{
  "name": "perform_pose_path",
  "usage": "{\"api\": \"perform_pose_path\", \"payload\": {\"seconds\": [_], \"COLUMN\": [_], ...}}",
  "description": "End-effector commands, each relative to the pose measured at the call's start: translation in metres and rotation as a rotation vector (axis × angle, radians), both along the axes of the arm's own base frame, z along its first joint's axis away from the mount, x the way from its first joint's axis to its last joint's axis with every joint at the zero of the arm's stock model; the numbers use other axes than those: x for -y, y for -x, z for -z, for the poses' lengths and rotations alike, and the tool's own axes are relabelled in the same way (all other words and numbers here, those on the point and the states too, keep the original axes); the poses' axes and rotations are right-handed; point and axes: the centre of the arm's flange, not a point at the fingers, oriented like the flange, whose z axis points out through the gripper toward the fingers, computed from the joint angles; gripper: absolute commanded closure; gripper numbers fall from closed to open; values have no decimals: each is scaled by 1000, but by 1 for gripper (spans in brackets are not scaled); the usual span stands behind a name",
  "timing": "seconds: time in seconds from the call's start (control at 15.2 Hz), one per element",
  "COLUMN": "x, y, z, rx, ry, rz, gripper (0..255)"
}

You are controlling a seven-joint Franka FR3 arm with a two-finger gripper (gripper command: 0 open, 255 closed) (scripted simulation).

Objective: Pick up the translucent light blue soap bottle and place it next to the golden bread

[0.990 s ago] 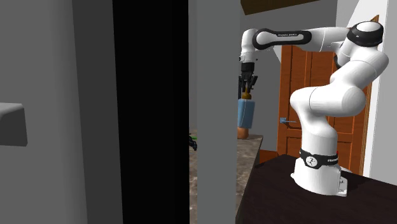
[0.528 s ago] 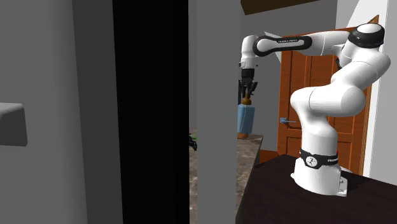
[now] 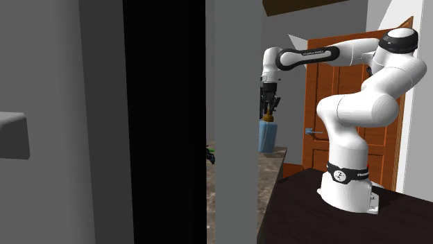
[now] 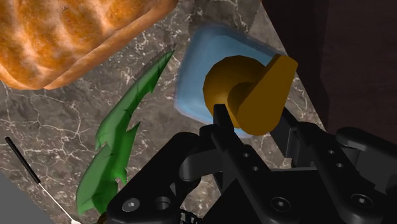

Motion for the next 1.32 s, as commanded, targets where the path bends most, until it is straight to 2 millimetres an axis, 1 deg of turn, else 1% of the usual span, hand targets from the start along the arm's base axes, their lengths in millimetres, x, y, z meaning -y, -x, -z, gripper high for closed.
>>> {"api": "perform_pose_path", "payload": {"seconds": [0.0,0.13,0.59,0.66,0.99,1.19,1.25], "x": [0,0,0,0,-1,-4,-5], "y": [0,0,0,0,0,-2,-3], "z": [11,21,21,21,21,-18,-28], "rx": [0,0,0,0,0,0,0], "ry": [1,1,1,1,1,1,1], "rz": [0,0,0,0,0,0,0], "gripper": [255,255,255,0,0,0,0]}}
